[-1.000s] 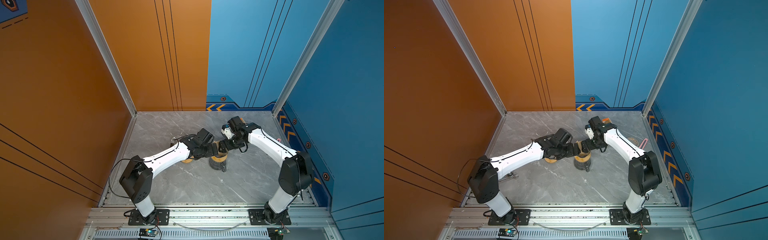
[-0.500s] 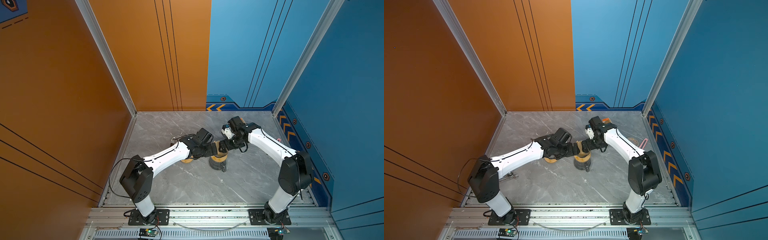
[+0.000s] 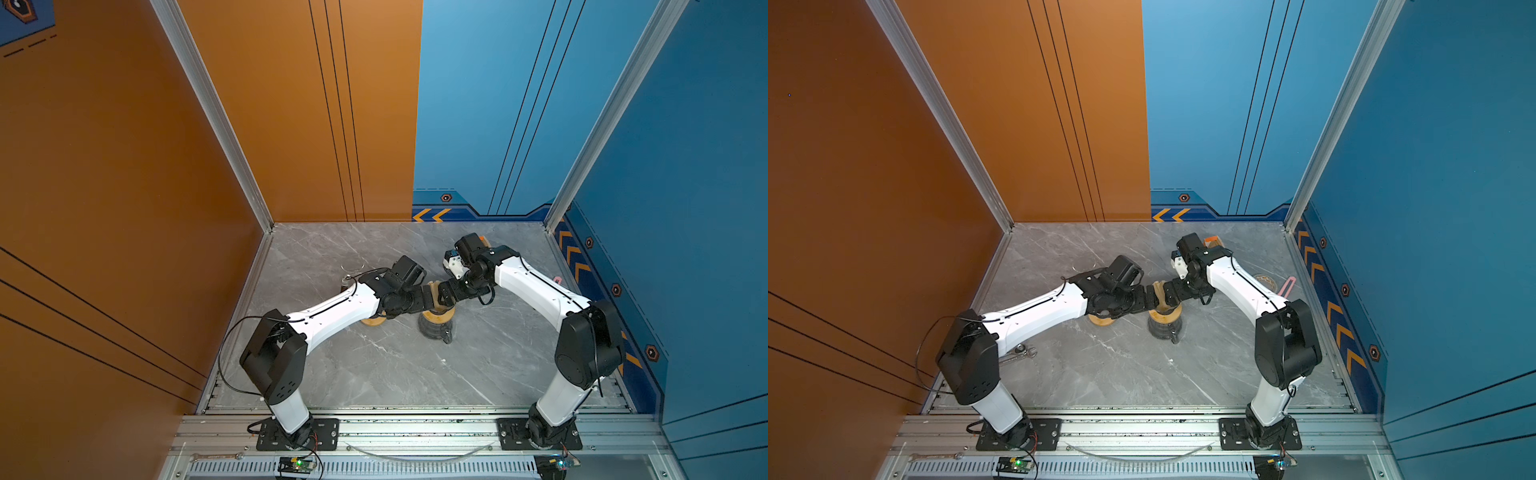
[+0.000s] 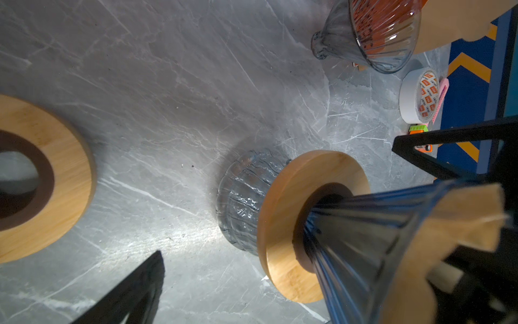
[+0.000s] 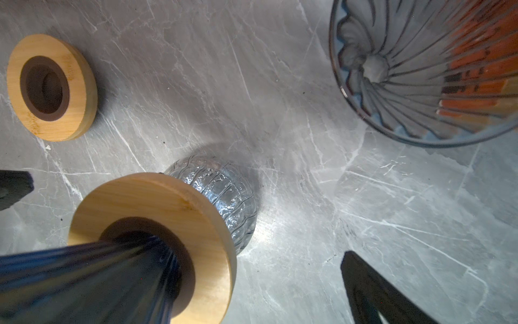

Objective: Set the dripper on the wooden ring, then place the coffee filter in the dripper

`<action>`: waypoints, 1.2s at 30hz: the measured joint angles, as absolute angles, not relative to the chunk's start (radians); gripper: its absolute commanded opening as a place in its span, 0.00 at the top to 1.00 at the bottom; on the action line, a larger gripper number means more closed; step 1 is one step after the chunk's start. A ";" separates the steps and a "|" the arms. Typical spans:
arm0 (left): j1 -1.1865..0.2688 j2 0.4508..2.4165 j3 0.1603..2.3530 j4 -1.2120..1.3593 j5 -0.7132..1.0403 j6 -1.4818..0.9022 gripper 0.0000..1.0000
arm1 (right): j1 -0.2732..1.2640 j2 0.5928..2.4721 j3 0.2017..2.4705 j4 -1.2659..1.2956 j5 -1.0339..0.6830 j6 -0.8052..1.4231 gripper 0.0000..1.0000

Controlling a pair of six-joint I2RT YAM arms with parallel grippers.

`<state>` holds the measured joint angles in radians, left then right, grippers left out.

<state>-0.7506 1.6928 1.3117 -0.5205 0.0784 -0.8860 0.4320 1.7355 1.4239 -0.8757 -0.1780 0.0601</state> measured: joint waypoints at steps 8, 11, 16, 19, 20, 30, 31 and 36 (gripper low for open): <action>-0.749 1.693 1.312 -0.521 0.079 -0.886 0.02 | 0.432 1.736 1.424 -0.876 -0.178 0.067 0.01; -0.746 1.693 1.312 -0.521 0.079 -0.886 0.02 | 0.432 1.736 1.424 -0.876 -0.178 0.068 0.01; -0.745 1.693 1.314 -0.522 0.082 -0.886 0.02 | 0.432 1.726 1.424 -0.876 -0.183 0.075 0.01; -0.744 1.693 1.327 -0.524 0.084 -0.886 0.02 | 0.432 1.703 1.424 -0.876 -0.196 0.078 0.01; -0.743 1.693 1.332 -0.524 0.086 -0.886 0.02 | 0.432 1.695 1.424 -0.875 -0.202 0.078 0.01; -0.739 1.693 1.341 -0.524 0.091 -0.886 0.02 | 0.432 1.622 1.425 -0.876 -0.236 0.086 0.01; -0.739 1.693 1.341 -0.524 0.091 -0.886 0.02 | 0.432 1.618 1.425 -0.876 -0.236 0.086 0.01; -0.736 1.690 1.341 -0.525 0.102 -0.886 0.02 | 0.432 1.573 1.425 -0.877 -0.241 0.094 0.01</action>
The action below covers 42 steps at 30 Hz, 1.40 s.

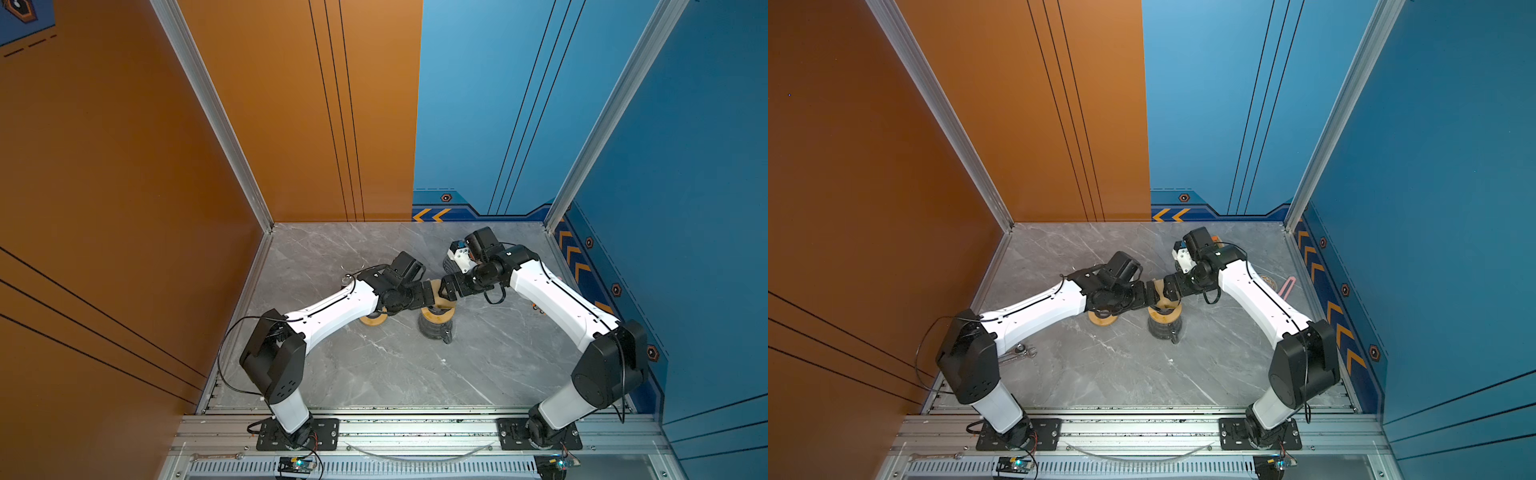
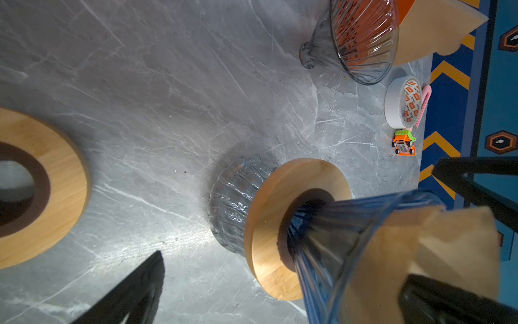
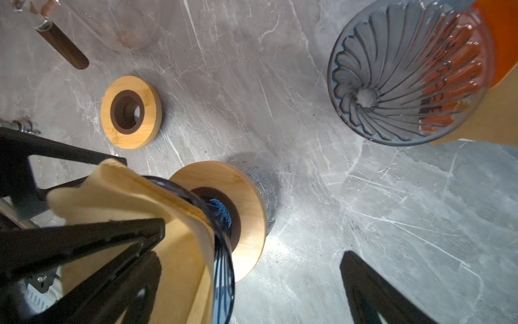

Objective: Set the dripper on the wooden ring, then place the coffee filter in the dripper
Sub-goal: 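Open both grippers and draw them back from the dripper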

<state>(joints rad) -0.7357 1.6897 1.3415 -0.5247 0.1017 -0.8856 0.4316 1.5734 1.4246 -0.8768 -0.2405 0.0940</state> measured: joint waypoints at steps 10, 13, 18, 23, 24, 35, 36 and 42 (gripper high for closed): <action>-0.709 1.514 1.341 -0.535 0.122 -0.815 0.02 | 0.432 1.302 1.301 -0.833 -0.258 0.130 0.04; -0.684 1.419 1.322 -0.537 0.128 -0.788 0.02 | 0.434 1.213 1.237 -0.807 -0.258 0.158 0.04; -0.622 1.251 1.235 -0.581 0.131 -0.721 0.02 | 0.467 1.051 1.113 -0.753 -0.258 0.209 0.04; -0.499 1.137 1.097 -0.633 0.170 -0.697 0.00 | 0.507 0.907 1.014 -0.709 -0.260 0.258 0.04; -0.469 1.119 1.063 -0.638 0.185 -0.698 0.00 | 0.513 0.880 0.994 -0.702 -0.262 0.268 0.03; -0.213 1.068 0.819 -0.585 0.392 -0.685 0.05 | 0.630 0.780 0.822 -0.612 -0.336 0.368 0.04; -0.198 1.073 0.806 -0.571 0.405 -0.683 0.07 | 0.650 0.769 0.805 -0.601 -0.330 0.379 0.05; -0.144 1.164 0.748 -0.463 0.465 -0.677 0.12 | 0.766 0.693 0.751 -0.554 -0.234 0.446 0.05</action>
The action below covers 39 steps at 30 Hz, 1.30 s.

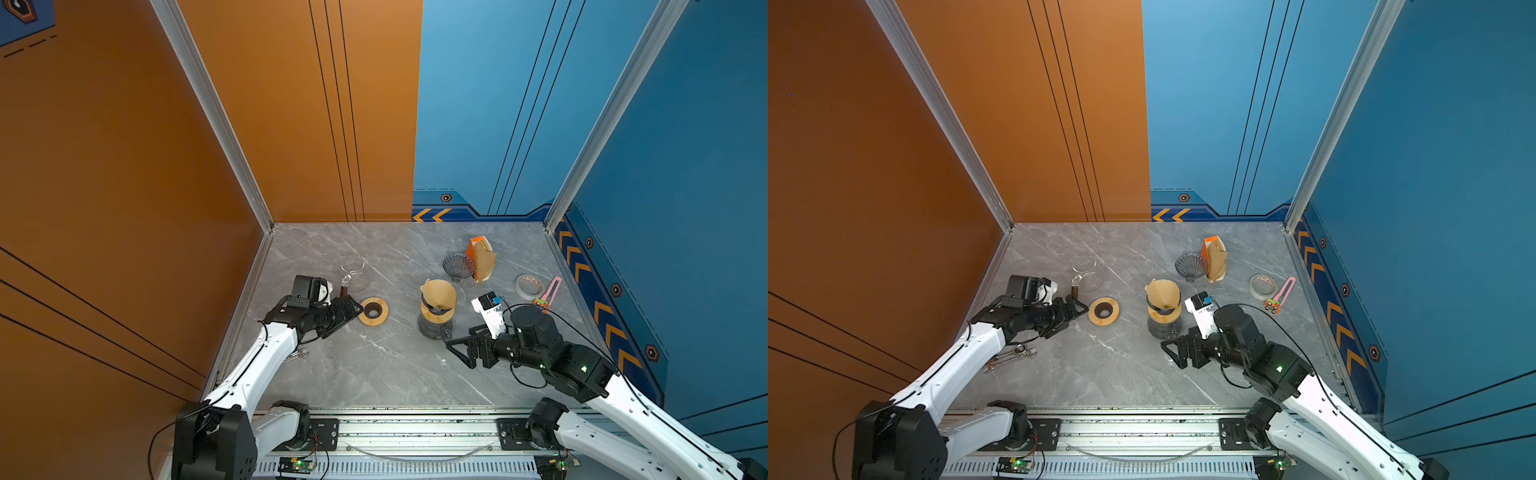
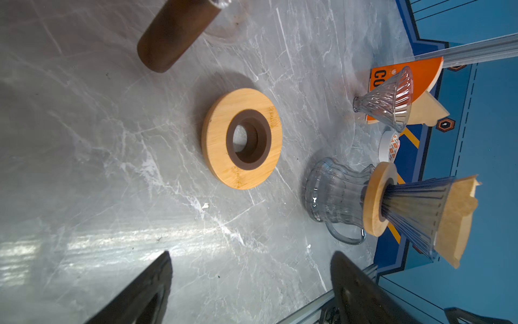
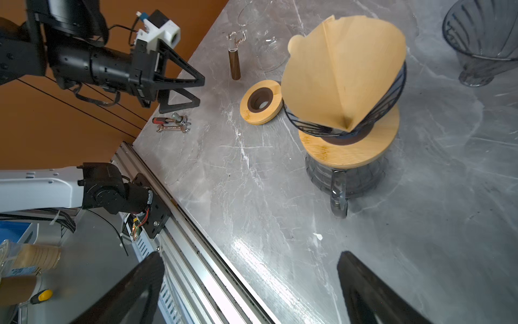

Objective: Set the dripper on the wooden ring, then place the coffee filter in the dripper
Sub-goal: 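Open both grippers and draw them back from the dripper, then lower the left gripper onto the loose wooden collar ring and grasp it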

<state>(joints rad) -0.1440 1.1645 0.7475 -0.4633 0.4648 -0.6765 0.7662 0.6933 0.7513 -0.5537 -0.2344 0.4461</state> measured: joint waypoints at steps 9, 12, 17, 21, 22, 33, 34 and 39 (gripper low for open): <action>-0.142 1.310 0.733 -0.294 0.499 -0.673 0.20 | 0.800 0.685 0.749 -0.538 -0.150 0.474 0.05; -0.142 1.348 0.733 -0.252 0.500 -0.670 0.22 | 0.810 0.694 0.749 -0.538 -0.137 0.474 0.05; -0.142 1.404 0.732 -0.205 0.498 -0.669 0.25 | 0.816 0.707 0.749 -0.538 -0.125 0.474 0.05; -0.142 1.441 0.731 -0.172 0.493 -0.669 0.27 | 0.820 0.717 0.749 -0.538 -0.120 0.473 0.05; -0.142 1.451 0.731 -0.166 0.490 -0.669 0.27 | 0.821 0.719 0.749 -0.538 -0.117 0.473 0.05; -0.142 1.540 0.731 -0.109 0.472 -0.669 0.36 | 0.825 0.727 0.749 -0.539 -0.099 0.473 0.05; -0.142 1.545 0.731 -0.102 0.472 -0.669 0.37 | 0.825 0.728 0.749 -0.539 -0.099 0.473 0.05; -0.146 1.571 0.731 -0.067 0.472 -0.670 0.41 | 0.825 0.733 0.749 -0.539 -0.099 0.473 0.05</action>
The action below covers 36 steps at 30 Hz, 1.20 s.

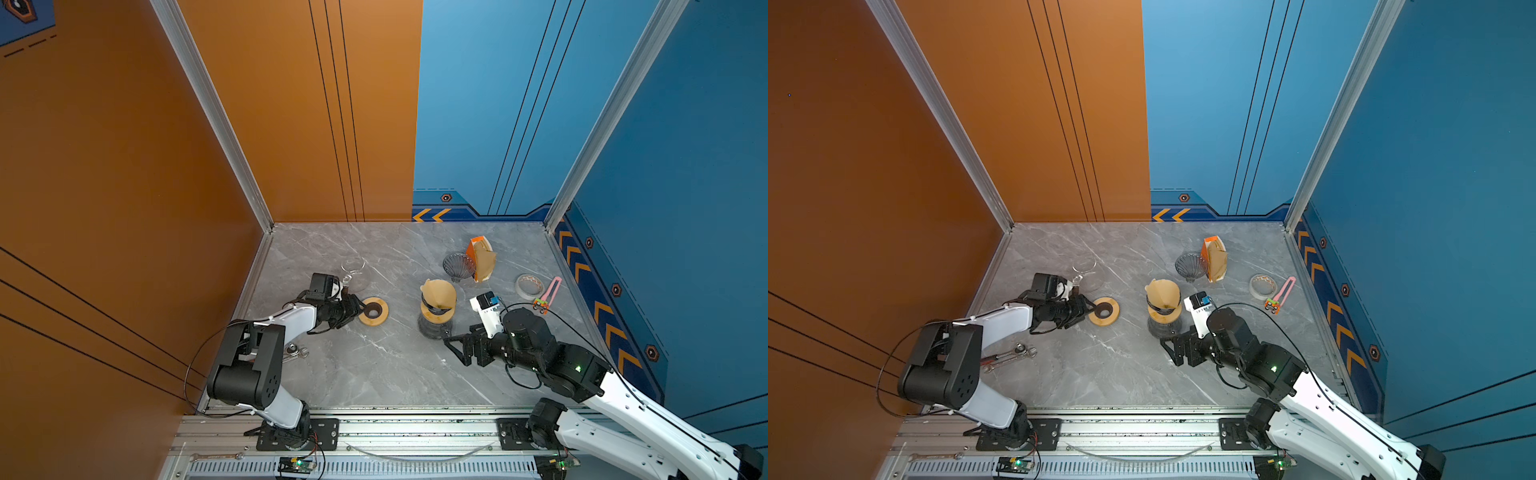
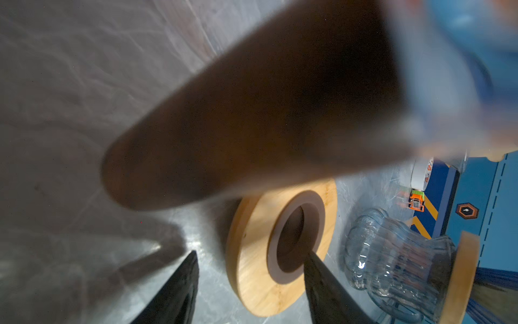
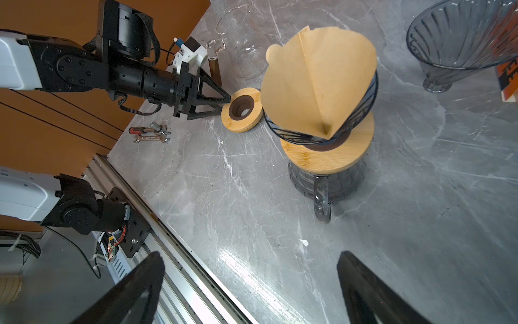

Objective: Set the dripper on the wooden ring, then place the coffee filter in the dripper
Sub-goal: 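Lower the left gripper onto the loose wooden collar ring and grasp it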

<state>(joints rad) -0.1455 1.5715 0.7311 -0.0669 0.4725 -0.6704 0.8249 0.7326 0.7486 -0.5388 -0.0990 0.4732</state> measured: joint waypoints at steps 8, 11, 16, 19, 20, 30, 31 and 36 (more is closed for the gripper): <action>-0.159 1.602 0.731 -0.034 0.472 -0.680 0.47 | 0.826 0.732 0.749 -0.539 -0.085 0.474 0.05; -0.162 1.607 0.731 -0.019 0.472 -0.683 0.48 | 0.826 0.732 0.749 -0.540 -0.077 0.474 0.05; -0.168 1.618 0.731 -0.004 0.472 -0.697 0.51 | 0.826 0.732 0.749 -0.540 -0.073 0.477 0.05; -0.174 1.618 0.731 0.006 0.472 -0.704 0.52 | 0.827 0.732 0.749 -0.540 -0.073 0.477 0.05; -0.176 1.618 0.731 0.009 0.472 -0.708 0.52 | 0.827 0.731 0.748 -0.540 -0.073 0.477 0.05; -0.184 1.618 0.731 0.044 0.475 -0.746 0.61 | 0.827 0.721 0.738 -0.543 -0.068 0.480 0.05; -0.184 1.618 0.731 0.046 0.476 -0.750 0.61 | 0.827 0.721 0.737 -0.543 -0.066 0.480 0.05; -0.185 1.618 0.731 0.052 0.477 -0.760 0.65 | 0.827 0.721 0.737 -0.543 -0.062 0.480 0.05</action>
